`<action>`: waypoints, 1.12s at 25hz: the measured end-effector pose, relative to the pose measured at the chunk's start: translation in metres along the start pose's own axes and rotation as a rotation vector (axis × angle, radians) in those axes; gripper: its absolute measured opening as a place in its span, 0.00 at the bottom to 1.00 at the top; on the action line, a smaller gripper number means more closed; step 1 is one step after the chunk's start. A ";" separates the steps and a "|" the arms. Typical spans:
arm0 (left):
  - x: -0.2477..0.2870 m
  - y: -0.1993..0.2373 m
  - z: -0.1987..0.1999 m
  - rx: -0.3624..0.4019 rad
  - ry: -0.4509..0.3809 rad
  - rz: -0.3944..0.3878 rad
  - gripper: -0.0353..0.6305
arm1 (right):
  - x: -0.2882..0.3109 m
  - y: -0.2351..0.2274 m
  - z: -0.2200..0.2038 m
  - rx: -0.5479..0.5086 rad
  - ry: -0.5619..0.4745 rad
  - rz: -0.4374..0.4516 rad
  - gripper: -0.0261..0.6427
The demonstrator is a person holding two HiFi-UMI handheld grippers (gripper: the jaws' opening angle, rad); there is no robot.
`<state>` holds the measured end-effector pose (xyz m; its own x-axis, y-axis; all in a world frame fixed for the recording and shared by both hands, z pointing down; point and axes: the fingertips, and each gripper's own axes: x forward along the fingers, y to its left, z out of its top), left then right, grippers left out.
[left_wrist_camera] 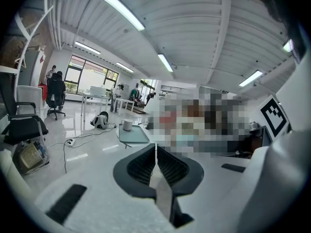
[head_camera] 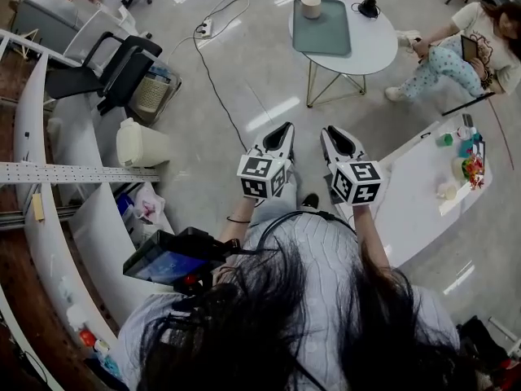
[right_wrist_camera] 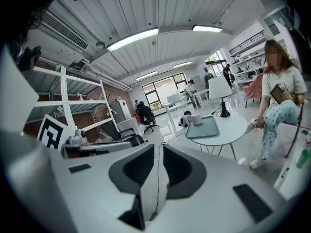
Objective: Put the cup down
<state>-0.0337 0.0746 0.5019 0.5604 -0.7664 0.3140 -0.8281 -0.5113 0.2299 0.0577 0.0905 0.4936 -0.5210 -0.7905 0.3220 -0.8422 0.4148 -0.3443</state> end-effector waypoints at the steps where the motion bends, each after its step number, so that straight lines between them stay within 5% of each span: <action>1: -0.005 0.000 -0.001 0.001 -0.002 0.000 0.08 | -0.002 0.005 -0.001 -0.002 -0.004 0.004 0.15; 28: -0.044 -0.026 -0.016 0.014 -0.034 -0.012 0.08 | -0.042 0.041 -0.017 -0.089 -0.011 0.036 0.14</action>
<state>-0.0364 0.1278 0.4964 0.5698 -0.7727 0.2797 -0.8215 -0.5260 0.2203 0.0423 0.1480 0.4808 -0.5500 -0.7790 0.3011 -0.8322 0.4811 -0.2754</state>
